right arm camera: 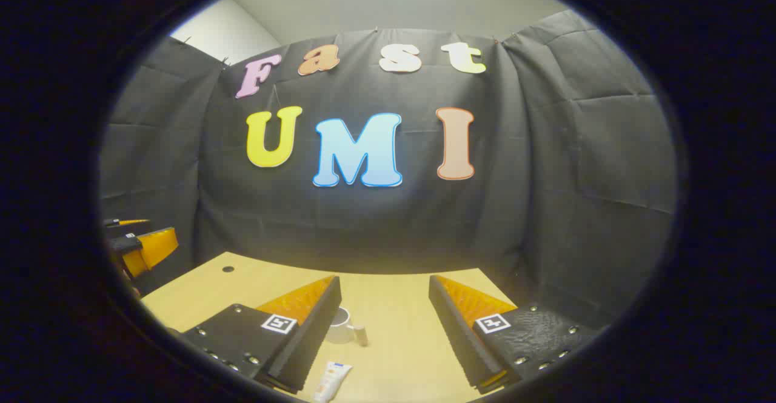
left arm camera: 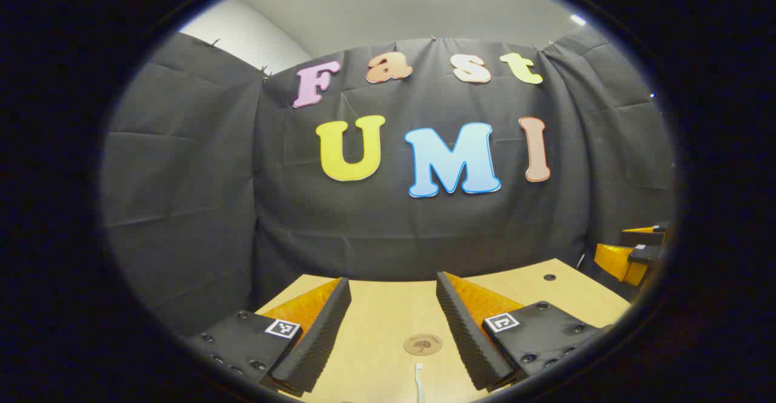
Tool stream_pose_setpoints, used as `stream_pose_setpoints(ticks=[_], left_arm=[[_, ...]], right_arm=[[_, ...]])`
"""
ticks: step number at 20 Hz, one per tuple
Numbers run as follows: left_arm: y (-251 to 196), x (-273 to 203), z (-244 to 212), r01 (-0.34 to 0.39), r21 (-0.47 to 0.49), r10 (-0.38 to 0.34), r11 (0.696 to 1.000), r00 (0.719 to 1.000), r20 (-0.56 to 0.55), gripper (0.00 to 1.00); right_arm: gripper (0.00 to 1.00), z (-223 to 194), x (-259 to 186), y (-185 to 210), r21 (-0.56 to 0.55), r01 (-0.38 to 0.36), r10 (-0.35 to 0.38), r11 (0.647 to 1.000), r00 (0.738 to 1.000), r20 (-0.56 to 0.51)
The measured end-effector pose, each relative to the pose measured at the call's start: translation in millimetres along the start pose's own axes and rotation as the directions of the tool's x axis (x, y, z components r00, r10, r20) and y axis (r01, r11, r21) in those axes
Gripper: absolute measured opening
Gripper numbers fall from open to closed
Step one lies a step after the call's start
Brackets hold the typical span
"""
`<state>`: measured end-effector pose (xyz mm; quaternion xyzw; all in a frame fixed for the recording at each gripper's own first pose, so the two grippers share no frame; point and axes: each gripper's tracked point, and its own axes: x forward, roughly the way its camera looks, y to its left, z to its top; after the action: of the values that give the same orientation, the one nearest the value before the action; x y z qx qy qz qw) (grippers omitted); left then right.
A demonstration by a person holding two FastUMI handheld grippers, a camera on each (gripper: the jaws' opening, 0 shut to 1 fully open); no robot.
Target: Put the toothbrush and toothpaste on the desktop into the cup, then pick up the cup and place it on the coaster on the desktop.
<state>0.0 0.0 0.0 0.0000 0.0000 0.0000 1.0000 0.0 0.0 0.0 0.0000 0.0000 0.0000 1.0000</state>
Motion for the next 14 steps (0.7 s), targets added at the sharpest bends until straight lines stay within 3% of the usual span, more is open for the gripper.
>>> stream_pose_setpoints(ticks=[2,3,4,14], left_arm=[[-5.2,-2.4,-1.0,0.002,-0.004,-0.002,1.000,1.000,0.002,0.94],[-6.2,-3.3,-0.9,0.003,-0.004,-0.003,1.000,1.000,0.002,0.99],[-6.8,-4.4,-0.8,0.001,-0.002,-0.001,1.000,1.000,0.003,0.94],[-6.5,-8.9,-18.0,0.017,-0.027,-0.018,1.000,0.999,-0.049,0.95]], right_arm=[[0.92,-1.8,0.6,-0.6,0.000,-0.010,0.010,1.000,1.000,-0.001],[0.92,-0.5,0.3,-0.5,0.000,-0.015,0.015,1.000,1.000,0.000],[0.92,-1.7,0.2,0.0,0.000,-0.018,0.018,1.000,1.000,0.002],[0.92,-11.0,1.0,14.9,-0.022,-0.064,0.063,0.998,0.997,-0.033]])
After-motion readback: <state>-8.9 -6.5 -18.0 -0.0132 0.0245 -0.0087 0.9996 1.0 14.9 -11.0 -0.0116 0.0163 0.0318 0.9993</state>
